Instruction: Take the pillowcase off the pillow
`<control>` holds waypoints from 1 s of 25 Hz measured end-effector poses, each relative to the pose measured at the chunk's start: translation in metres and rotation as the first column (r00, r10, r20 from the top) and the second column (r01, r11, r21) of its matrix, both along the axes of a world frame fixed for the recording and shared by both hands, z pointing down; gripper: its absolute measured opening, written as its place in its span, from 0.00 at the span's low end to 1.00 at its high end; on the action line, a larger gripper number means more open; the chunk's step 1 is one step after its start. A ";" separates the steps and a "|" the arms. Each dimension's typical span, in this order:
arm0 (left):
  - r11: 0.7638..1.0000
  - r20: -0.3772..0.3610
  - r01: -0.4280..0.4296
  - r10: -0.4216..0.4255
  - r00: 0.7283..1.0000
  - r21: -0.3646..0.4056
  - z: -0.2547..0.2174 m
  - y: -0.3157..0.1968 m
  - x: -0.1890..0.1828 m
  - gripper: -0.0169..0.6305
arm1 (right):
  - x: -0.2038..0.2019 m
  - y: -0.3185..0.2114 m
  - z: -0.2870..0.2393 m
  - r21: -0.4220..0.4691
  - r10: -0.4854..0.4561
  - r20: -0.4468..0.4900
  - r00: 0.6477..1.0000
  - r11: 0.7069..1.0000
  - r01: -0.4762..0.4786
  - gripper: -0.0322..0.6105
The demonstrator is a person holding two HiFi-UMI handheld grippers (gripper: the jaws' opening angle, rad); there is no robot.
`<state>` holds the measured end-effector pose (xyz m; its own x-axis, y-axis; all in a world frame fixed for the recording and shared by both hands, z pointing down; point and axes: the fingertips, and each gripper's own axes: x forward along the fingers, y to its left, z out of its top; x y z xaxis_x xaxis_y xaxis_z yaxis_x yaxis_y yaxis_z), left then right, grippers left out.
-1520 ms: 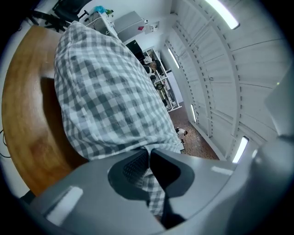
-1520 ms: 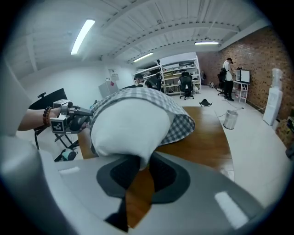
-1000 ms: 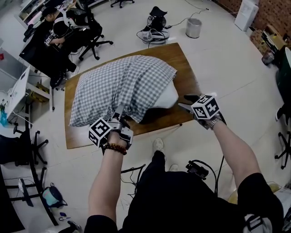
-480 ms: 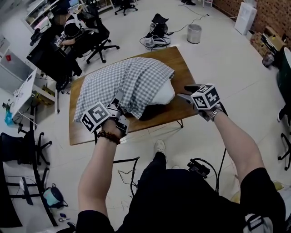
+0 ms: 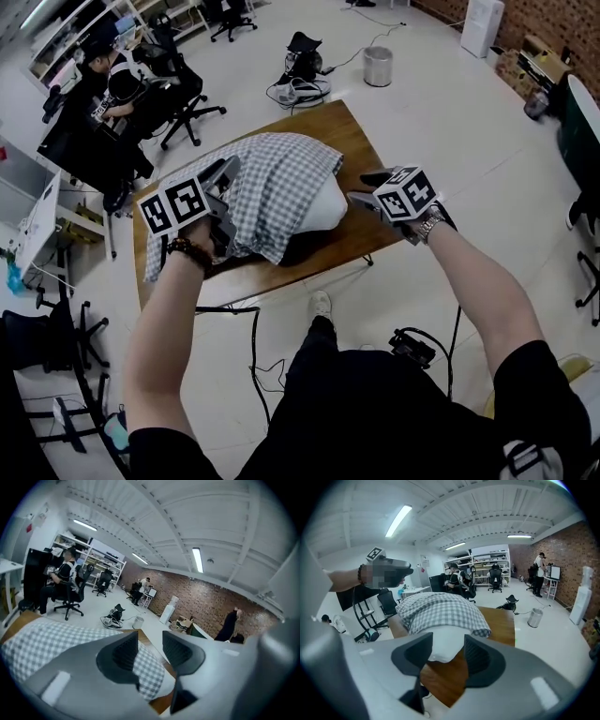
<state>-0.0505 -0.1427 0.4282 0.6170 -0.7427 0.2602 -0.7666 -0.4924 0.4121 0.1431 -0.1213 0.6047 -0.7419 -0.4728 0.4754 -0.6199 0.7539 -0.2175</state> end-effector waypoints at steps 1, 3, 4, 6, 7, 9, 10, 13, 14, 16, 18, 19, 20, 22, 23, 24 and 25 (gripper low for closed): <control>1.000 0.038 -0.031 0.031 0.999 0.006 -0.003 -0.013 0.006 0.26 | 0.001 -0.008 0.004 -0.011 0.008 0.003 1.000 1.000 -0.008 0.37; 0.995 0.106 -0.097 0.096 0.990 0.006 -0.014 -0.044 0.018 0.27 | 0.002 -0.029 0.009 -0.040 0.025 0.010 1.000 0.999 -0.025 0.37; 0.991 0.137 -0.131 0.130 0.982 0.000 -0.020 -0.062 0.025 0.28 | 0.003 -0.041 0.009 -0.057 0.035 0.014 0.999 0.998 -0.034 0.37; 0.980 0.193 -0.196 0.197 0.961 -0.021 -0.031 -0.097 0.037 0.31 | 0.004 -0.066 0.006 -0.091 0.055 0.023 0.998 0.994 -0.053 0.37; 0.973 0.221 -0.227 0.229 0.948 -0.034 -0.035 -0.114 0.043 0.32 | 0.005 -0.078 0.005 -0.109 0.062 0.028 0.998 0.992 -0.059 0.37; 0.955 0.279 -0.292 0.297 0.913 -0.060 -0.039 -0.144 0.057 0.35 | 0.007 -0.099 0.007 -0.144 0.074 0.037 0.997 0.987 -0.068 0.37; 0.943 0.310 -0.325 0.331 0.891 -0.072 -0.040 -0.158 0.064 0.36 | 0.008 -0.109 0.008 -0.163 0.078 0.044 0.996 0.984 -0.070 0.37; 0.905 0.391 -0.404 0.422 0.818 -0.132 -0.041 -0.201 0.080 0.42 | 0.009 -0.138 0.008 -0.227 0.082 0.068 0.994 0.972 -0.065 0.37; 0.895 0.410 -0.414 0.446 0.796 -0.168 -0.038 -0.215 0.080 0.43 | 0.007 -0.147 0.008 -0.249 0.087 0.080 0.993 0.966 -0.065 0.37; 0.868 0.429 -0.427 0.497 0.754 -0.253 -0.025 -0.242 0.078 0.46 | 0.004 -0.162 0.006 -0.295 0.105 0.118 0.987 0.953 -0.066 0.37; 0.818 0.397 -0.481 0.575 0.716 -0.316 -0.006 -0.268 0.082 0.48 | 0.002 -0.177 0.005 -0.335 0.120 0.149 0.981 0.940 -0.064 0.37; 0.792 0.383 -0.506 0.609 0.695 -0.341 0.002 -0.279 0.086 0.49 | 0.003 -0.184 0.006 -0.352 0.123 0.159 0.980 0.934 -0.061 0.37; 0.770 0.379 -0.523 0.636 0.672 -0.365 0.009 -0.289 0.089 0.50 | 0.004 -0.190 0.008 -0.365 0.126 0.168 0.978 0.929 -0.057 0.37; 0.737 0.392 -0.540 0.675 0.625 -0.406 0.020 -0.303 0.091 0.50 | 0.004 -0.198 0.012 -0.392 0.136 0.190 0.972 0.918 -0.052 0.37; 0.724 0.412 -0.546 0.689 0.597 -0.421 0.022 -0.307 0.093 0.51 | 0.003 -0.201 0.014 -0.407 0.142 0.205 0.968 0.912 -0.047 0.37; 0.712 0.436 -0.551 0.702 0.563 -0.435 0.023 -0.311 0.095 0.51 | 0.002 -0.203 0.016 -0.422 0.145 0.220 0.965 0.905 -0.040 0.37; 0.696 0.450 -0.556 0.718 0.530 -0.455 0.027 -0.314 0.098 0.52 | 0.001 -0.205 0.019 -0.437 0.144 0.234 0.961 0.899 -0.029 0.37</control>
